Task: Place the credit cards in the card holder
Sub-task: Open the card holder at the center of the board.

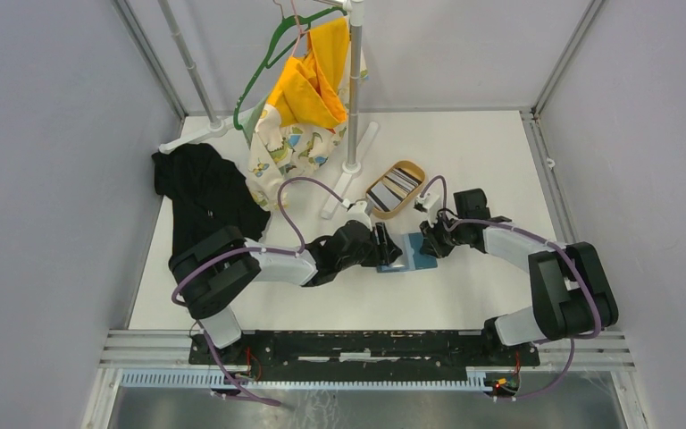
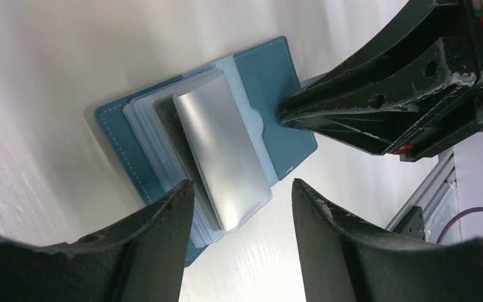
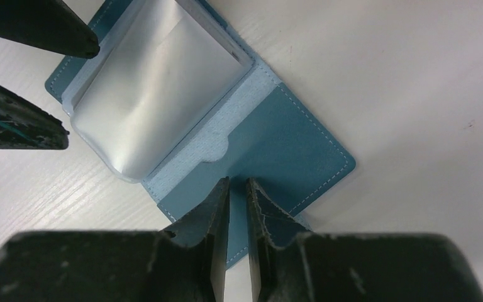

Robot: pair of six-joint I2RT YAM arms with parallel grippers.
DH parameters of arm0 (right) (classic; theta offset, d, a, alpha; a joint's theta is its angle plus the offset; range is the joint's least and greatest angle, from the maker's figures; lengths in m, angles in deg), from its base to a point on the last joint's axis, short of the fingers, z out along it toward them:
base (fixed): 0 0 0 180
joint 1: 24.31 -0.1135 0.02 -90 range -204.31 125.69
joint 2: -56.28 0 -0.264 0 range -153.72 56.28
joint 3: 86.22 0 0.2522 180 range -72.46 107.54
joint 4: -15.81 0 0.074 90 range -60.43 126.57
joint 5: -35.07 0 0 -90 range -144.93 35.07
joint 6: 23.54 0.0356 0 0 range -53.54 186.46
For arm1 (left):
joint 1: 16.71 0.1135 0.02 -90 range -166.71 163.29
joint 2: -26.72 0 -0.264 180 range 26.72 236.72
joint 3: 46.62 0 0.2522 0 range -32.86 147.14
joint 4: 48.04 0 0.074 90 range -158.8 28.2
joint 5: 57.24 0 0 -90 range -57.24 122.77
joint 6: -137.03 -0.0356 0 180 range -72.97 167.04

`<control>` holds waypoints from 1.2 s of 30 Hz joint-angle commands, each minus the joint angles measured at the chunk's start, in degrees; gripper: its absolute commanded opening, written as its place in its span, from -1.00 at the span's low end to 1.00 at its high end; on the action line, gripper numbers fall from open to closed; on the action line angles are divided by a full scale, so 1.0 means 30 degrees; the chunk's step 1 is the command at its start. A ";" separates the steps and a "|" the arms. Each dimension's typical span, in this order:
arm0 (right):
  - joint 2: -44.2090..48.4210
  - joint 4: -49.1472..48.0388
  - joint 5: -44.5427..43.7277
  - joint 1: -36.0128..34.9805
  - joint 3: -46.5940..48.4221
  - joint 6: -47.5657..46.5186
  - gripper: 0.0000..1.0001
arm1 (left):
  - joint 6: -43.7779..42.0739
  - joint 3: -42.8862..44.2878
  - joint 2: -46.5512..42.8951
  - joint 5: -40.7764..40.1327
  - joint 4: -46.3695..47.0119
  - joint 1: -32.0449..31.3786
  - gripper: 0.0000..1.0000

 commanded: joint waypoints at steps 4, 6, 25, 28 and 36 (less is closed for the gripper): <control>-0.0816 0.0545 -0.0473 -0.0073 0.0835 -0.0086 -0.60 | -0.0713 0.0969 0.0313 -0.0285 -0.0381 -0.0050 0.39; -0.0825 0.0566 -0.0424 -0.0105 0.0878 -0.0087 -0.60 | -0.0754 0.0929 0.0254 -0.0301 -0.0404 -0.0069 0.41; -0.0843 0.0779 -0.0150 -0.0252 0.0952 -0.0204 -0.60 | -0.0275 0.1470 0.1060 0.0555 -0.0148 -0.0192 0.44; -0.0878 0.0842 -0.0062 -0.0287 0.0981 -0.0255 -0.61 | -0.0188 0.1582 0.1298 0.0812 0.0090 -0.0205 0.43; -0.0895 0.0937 0.0300 -0.0390 0.1010 -0.0263 -0.61 | -0.0001 0.1748 0.1683 0.1529 0.1088 -0.0213 0.43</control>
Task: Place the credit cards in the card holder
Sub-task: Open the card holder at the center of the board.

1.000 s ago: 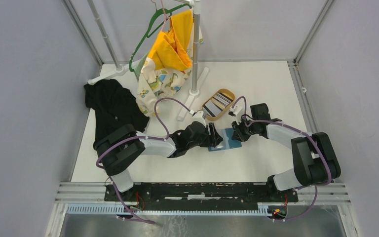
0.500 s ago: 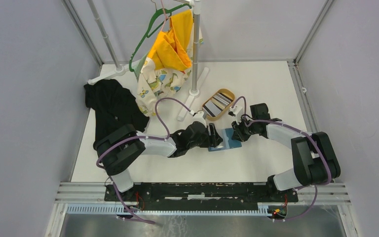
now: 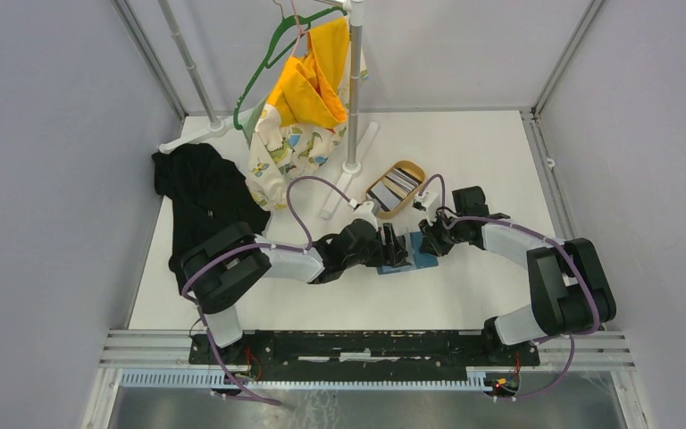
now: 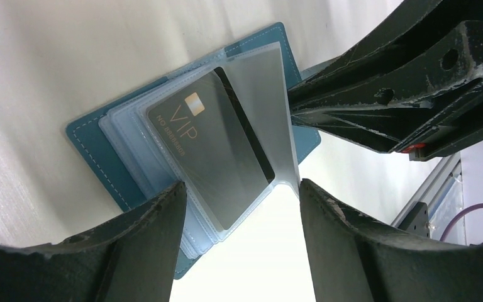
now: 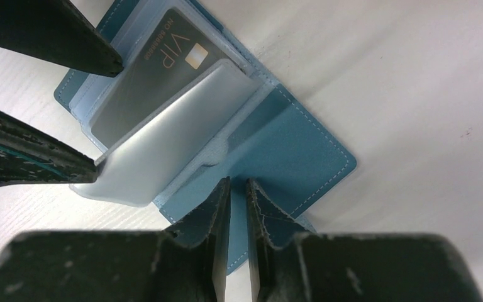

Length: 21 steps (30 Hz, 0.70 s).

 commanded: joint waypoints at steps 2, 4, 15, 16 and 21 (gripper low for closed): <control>-0.0266 0.0498 0.0499 -0.0289 0.0347 -0.0082 -0.61 | 0.0084 0.0775 0.0565 0.0975 0.1832 -0.0118 0.44; -0.0266 0.0520 0.0718 -0.0292 0.0362 -0.0033 -0.60 | 0.0191 0.0879 0.0711 0.1259 0.2067 -0.0106 0.48; -0.0262 0.0632 0.1384 -0.0280 0.0391 0.0095 -0.60 | 0.2573 -0.1094 0.1011 0.3522 0.7699 0.0556 0.53; -0.0302 0.0671 0.1414 -0.0302 0.0393 0.0095 -0.60 | 0.2675 -0.1178 0.1099 0.3591 0.7922 0.0611 0.54; -0.0365 0.0766 0.1619 -0.0301 0.0427 0.0121 -0.59 | 0.3147 -0.1133 0.1845 0.4095 0.8754 0.0730 0.55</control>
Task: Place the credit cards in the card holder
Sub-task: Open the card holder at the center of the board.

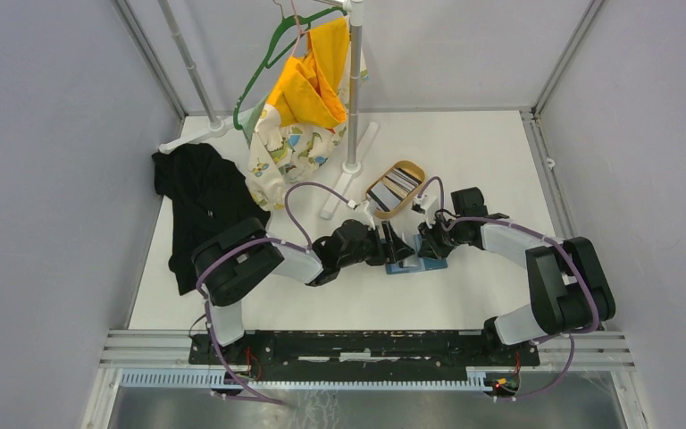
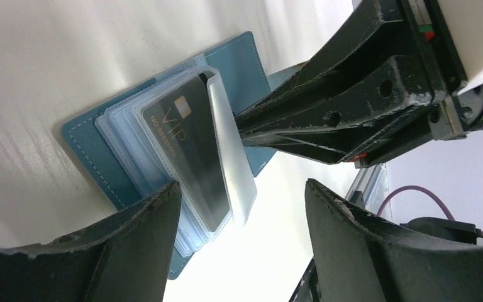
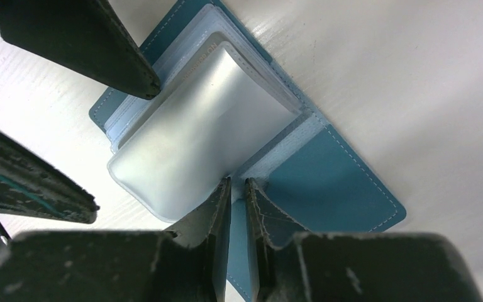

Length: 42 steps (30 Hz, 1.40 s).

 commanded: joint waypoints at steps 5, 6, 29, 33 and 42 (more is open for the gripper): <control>-0.0194 0.0127 0.1162 -0.0131 0.0420 0.0146 -0.59 | 0.2339 -0.0344 0.1220 0.1782 0.5539 0.0143 0.61; -0.0193 0.0137 0.1190 -0.0125 0.0418 0.0150 -0.59 | 0.2533 -0.0439 0.1284 0.1828 0.6016 0.0135 0.63; -0.0171 0.0265 0.2376 0.0070 0.0450 0.0322 -0.57 | 0.4716 -0.0591 0.2950 0.3163 1.1717 0.0131 0.58; -0.0205 0.0292 0.2555 0.0160 0.0450 0.0331 -0.57 | 0.4760 -0.0402 0.2934 0.3396 1.2019 0.0055 0.55; -0.0219 0.0353 0.2863 0.0210 0.0479 0.0351 -0.57 | 0.4540 0.0300 0.3146 0.3777 1.1466 -0.0184 0.51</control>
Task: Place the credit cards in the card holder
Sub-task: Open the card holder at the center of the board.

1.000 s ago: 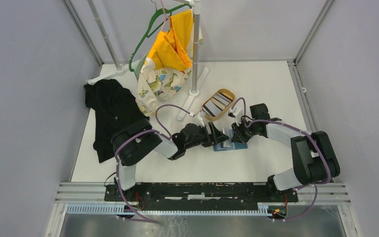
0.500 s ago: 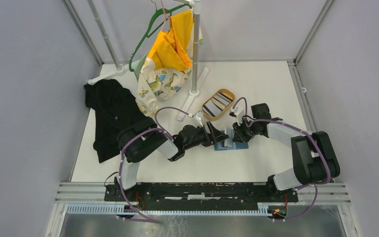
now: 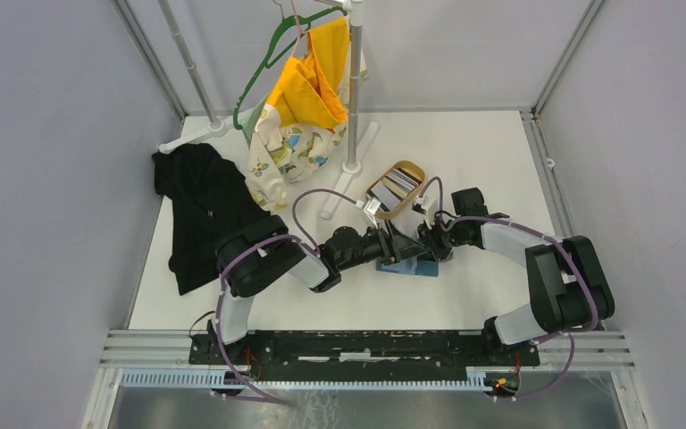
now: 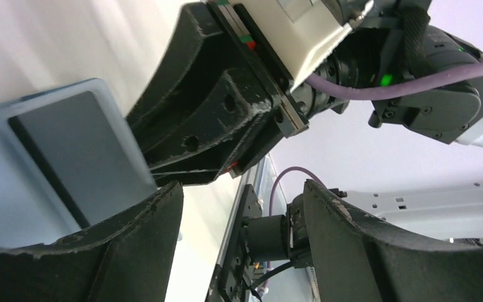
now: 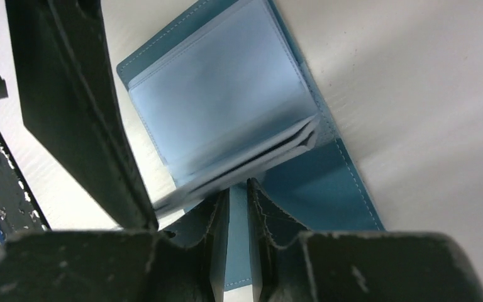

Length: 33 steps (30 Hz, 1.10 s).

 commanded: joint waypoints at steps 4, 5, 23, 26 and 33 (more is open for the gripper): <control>0.0018 -0.0107 0.1024 0.0065 0.0464 0.0191 -0.56 | 0.0533 0.1164 0.0616 0.0912 0.0706 -0.0196 0.51; 0.0133 -0.0077 0.0794 0.0139 0.0493 0.0192 -0.55 | 0.0527 0.1227 0.0694 0.0902 0.0642 -0.0200 0.50; 0.3198 -0.0727 -0.2503 0.2289 0.0015 0.0338 -0.43 | 0.0153 0.3451 0.2422 0.1349 -0.0482 -0.0152 0.47; 0.4413 -0.1190 -0.2818 0.2760 -0.0288 0.0396 -0.42 | 0.0102 0.3894 0.2710 0.1424 -0.0853 -0.0151 0.47; 0.6013 -0.1345 0.2048 0.3057 -0.0945 -0.0686 -0.42 | -0.0600 0.3761 0.2340 0.1093 -0.1384 0.0142 0.23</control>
